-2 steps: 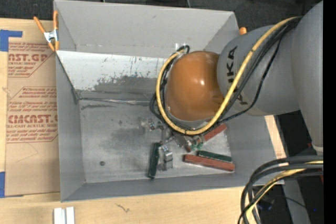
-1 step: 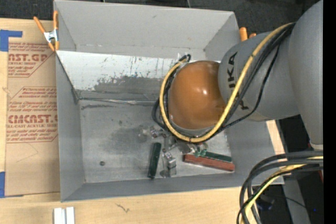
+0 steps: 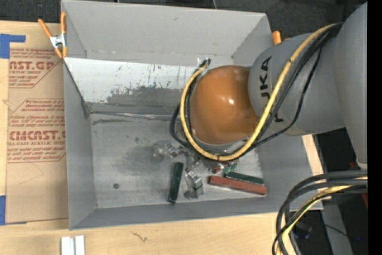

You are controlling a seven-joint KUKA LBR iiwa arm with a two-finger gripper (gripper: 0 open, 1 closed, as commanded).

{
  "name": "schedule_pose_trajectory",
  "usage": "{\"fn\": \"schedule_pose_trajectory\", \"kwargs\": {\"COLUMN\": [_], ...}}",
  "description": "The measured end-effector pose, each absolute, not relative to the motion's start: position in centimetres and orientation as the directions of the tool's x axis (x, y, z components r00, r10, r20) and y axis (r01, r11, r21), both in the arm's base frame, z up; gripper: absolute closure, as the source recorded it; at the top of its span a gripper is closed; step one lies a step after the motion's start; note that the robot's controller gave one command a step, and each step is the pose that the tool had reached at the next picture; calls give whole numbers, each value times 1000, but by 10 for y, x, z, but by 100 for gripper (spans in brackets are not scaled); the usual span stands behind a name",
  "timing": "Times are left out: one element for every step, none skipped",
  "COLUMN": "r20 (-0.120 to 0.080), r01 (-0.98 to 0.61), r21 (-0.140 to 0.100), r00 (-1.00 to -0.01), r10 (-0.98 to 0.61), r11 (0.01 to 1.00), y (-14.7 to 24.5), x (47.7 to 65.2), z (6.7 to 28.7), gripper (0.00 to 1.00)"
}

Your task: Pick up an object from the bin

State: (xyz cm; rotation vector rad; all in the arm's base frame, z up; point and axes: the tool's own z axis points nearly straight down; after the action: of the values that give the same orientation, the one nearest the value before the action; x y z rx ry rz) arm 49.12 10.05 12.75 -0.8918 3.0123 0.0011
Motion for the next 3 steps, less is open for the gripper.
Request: {"fn": "schedule_pose_trajectory", "kwargs": {"r20": [-2, -4, -4], "r01": [-846, -832, -830], "r21": [0, -2, -1], "r00": [-533, -555, -558], "r10": [-846, -832, -830], "r11": [533, 555, 558], "y": [99, 104, 105], "x": [493, 490, 489], "z": [76, 67, 69], "gripper": [0, 100, 100]}}
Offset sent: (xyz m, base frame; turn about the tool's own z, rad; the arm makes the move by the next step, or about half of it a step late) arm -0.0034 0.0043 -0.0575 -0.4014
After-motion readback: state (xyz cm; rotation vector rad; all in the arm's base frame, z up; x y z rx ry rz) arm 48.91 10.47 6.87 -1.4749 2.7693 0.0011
